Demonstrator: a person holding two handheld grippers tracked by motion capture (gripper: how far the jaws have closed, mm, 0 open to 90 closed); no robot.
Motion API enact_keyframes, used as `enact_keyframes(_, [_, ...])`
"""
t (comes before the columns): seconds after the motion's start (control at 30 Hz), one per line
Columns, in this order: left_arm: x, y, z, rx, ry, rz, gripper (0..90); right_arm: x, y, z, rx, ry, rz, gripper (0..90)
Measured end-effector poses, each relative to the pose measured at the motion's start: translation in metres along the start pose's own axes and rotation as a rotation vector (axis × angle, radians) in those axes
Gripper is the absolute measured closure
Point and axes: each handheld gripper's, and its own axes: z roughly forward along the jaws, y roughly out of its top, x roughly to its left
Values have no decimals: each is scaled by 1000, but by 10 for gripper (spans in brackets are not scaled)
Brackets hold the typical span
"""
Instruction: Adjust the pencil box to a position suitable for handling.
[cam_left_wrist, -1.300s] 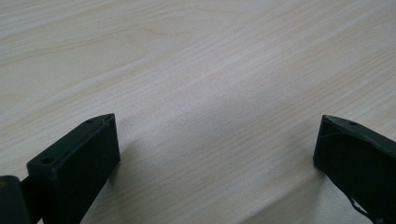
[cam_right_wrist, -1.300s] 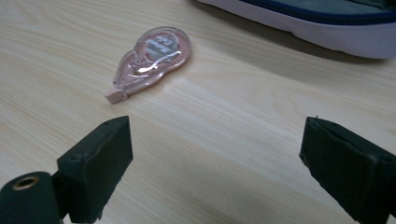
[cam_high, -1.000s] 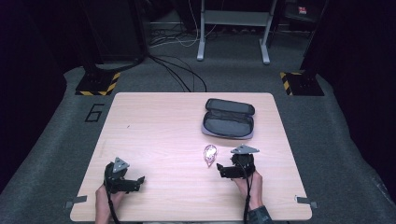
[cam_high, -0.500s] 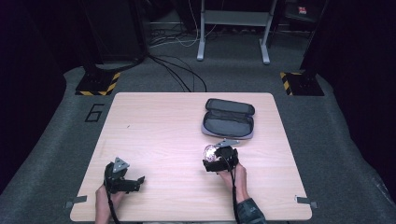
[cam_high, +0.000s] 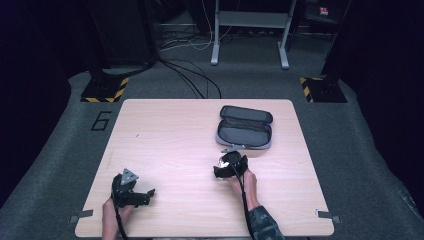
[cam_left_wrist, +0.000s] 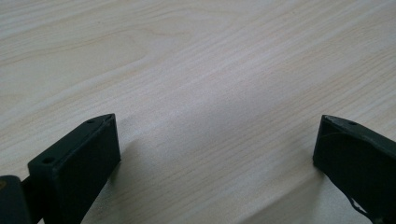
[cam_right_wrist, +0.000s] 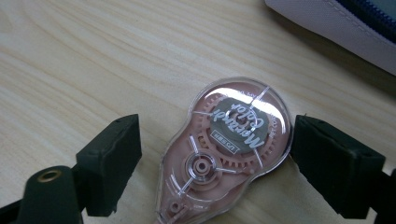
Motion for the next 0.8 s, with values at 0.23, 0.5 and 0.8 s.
enact_keyframes(0.23, [0, 0, 0, -1, 0, -1, 6, -2, -1, -2, 4, -14, 9, 287])
enact_keyframes(0.5, [-1, 0, 0, -7, -1, -5, 9, -7, -2, -7, -3, -14, 12, 472])
enact_keyframes(0.8, [0, 0, -1, 6, -7, -3, 9, -12, -5, -9, -10, 32, -6, 494])
